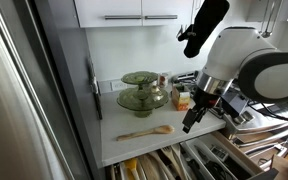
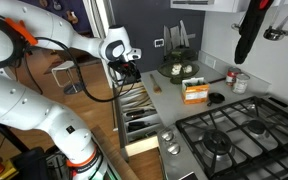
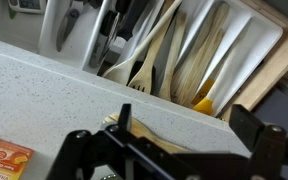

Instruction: Remove two wooden utensils from the middle compartment at the same time and put them on the counter top

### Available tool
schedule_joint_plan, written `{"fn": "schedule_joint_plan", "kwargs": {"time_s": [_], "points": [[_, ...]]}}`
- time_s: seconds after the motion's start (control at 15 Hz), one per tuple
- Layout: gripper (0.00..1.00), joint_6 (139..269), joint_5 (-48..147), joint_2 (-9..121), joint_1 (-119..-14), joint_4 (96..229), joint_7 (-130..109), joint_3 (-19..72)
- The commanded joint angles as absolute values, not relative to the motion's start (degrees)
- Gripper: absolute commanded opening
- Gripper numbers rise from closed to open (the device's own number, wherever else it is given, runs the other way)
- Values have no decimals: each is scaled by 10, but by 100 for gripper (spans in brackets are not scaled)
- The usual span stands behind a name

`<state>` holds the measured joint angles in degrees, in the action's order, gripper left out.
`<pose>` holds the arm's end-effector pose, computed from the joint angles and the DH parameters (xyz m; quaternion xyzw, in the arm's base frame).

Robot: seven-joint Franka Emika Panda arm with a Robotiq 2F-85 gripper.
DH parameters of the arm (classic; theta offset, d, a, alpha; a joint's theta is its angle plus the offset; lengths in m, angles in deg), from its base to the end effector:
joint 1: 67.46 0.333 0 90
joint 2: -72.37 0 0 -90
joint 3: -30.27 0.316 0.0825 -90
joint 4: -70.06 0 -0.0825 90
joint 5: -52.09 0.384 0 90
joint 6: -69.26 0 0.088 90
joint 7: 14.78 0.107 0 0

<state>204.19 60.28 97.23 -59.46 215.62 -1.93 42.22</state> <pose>0.4002 0.1490 0.4432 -0.9924 -0.0134 -0.1131 0.0457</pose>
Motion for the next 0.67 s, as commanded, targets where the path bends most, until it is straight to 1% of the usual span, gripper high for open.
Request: {"fn": "schedule_joint_plan", "kwargs": {"time_s": [0.0, 0.27, 0.33, 0.4, 0.6], "points": [[100, 2008, 615, 935, -583, 2112, -68, 397], [100, 1989, 686, 881, -569, 2091, -109, 371], [100, 2006, 680, 867, -574, 2092, -110, 375], [100, 2002, 662, 902, -580, 2105, -95, 382], [100, 2004, 665, 870, -581, 2095, -98, 381]]}}
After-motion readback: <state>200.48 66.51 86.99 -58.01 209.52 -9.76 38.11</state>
